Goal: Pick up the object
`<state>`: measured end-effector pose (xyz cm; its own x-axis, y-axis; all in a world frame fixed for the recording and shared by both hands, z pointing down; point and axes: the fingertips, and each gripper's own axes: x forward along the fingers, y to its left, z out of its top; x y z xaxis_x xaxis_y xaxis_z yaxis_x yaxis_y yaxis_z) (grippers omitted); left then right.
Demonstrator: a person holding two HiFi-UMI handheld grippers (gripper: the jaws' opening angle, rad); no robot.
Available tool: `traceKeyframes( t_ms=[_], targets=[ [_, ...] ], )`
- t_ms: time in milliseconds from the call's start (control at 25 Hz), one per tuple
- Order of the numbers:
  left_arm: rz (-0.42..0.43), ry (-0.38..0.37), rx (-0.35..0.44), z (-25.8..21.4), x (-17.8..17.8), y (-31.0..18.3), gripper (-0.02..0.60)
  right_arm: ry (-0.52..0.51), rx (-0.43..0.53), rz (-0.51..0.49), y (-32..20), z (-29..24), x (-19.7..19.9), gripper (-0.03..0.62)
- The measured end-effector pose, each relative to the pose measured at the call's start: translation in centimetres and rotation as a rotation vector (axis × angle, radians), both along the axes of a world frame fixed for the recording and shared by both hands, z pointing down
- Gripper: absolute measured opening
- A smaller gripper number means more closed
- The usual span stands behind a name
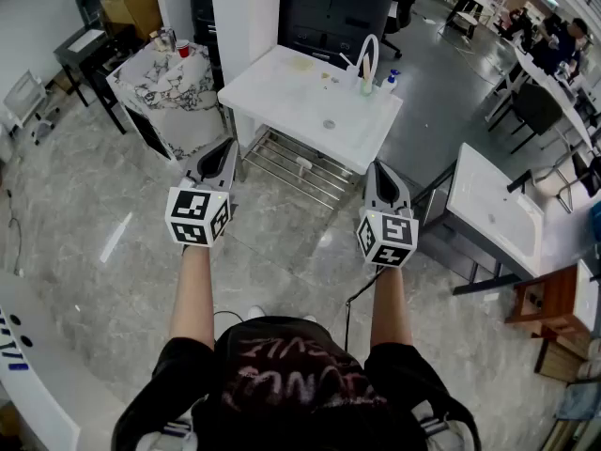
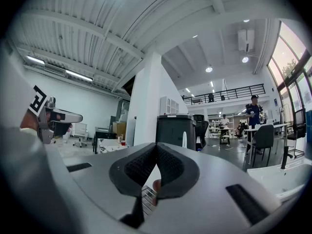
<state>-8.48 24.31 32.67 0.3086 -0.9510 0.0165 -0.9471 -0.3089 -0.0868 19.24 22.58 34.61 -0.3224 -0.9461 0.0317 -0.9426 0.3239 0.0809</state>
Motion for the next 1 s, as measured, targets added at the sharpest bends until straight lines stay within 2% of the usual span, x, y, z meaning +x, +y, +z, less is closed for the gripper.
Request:
traceKeyframes(
  t_ms=[280, 600, 1000],
  targets=[
    [0.01, -0.019, -0.002, 0.1, -0.3, -0.3, 0.017, -0.001, -0.002, 0.002, -0.3, 0.0, -0.6, 0.014],
    [0.027, -0.006, -0.006, 0.5, -0.5, -0.3, 0.017, -0.007, 0.006, 0.016, -0.3, 0.2, -1.1, 0.014],
    [0.026, -0.001, -0.013, 0.7, -2.5, -0.3, 0.015, 0.006, 0.001, 0.025, -0.3, 0.2, -3.0, 0.014]
  ],
)
